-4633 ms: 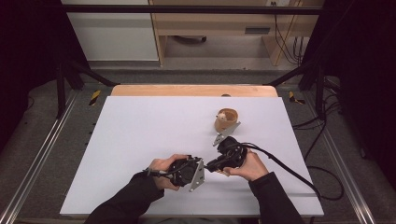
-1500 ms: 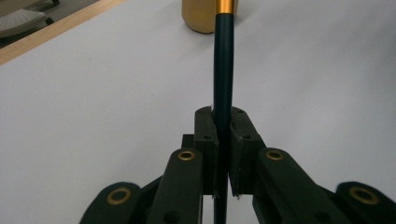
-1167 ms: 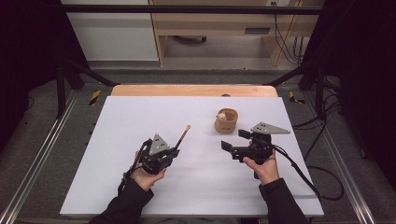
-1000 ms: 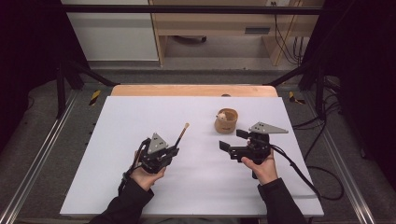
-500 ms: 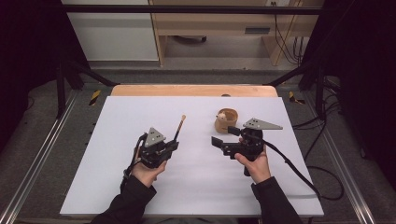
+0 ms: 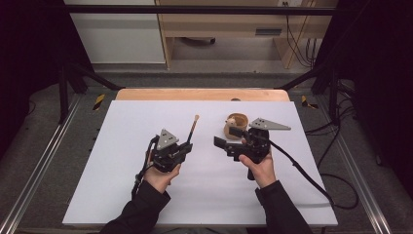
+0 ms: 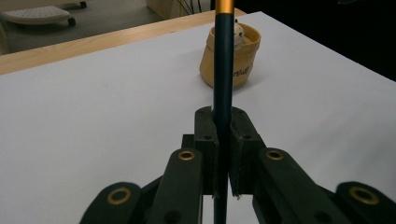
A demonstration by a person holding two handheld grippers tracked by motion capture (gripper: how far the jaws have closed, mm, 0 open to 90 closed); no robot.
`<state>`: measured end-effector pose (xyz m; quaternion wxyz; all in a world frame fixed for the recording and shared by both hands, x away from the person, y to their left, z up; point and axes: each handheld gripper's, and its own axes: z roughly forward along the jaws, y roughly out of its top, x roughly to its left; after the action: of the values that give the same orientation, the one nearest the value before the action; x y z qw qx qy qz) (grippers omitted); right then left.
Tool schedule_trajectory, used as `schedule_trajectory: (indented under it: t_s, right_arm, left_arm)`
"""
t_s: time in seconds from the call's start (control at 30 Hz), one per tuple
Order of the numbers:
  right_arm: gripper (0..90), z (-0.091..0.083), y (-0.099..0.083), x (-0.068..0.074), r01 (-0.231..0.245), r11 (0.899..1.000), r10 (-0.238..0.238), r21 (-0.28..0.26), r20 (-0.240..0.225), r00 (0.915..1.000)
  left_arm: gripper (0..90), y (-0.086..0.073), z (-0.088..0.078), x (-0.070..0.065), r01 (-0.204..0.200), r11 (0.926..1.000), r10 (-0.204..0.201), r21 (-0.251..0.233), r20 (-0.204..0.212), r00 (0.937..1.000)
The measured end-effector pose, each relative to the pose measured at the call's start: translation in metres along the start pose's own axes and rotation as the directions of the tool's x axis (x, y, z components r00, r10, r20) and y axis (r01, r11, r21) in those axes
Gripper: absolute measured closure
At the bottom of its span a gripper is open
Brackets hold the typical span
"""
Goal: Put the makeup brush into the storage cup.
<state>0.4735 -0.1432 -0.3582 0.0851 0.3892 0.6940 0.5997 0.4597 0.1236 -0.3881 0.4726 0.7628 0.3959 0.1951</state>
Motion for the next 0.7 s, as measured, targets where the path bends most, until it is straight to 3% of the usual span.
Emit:
schedule_trajectory:
  t_s: [0.5,0.7]
  right_arm:
    - [27.3,0.008,-0.006,0.001,-0.018,1.000,0.018,0.003,-0.030,0.9994]
    - [31.9,0.009,-0.009,0.003,-0.011,1.000,0.011,0.007,-0.026,0.9996]
  left_arm:
    - [83.7,0.004,0.016,-0.022,0.014,0.9999,-0.014,0.000,0.018,0.9997]
    - [83.6,0.009,0.021,-0.035,-0.003,1.0000,0.003,-0.005,0.036,0.9994]
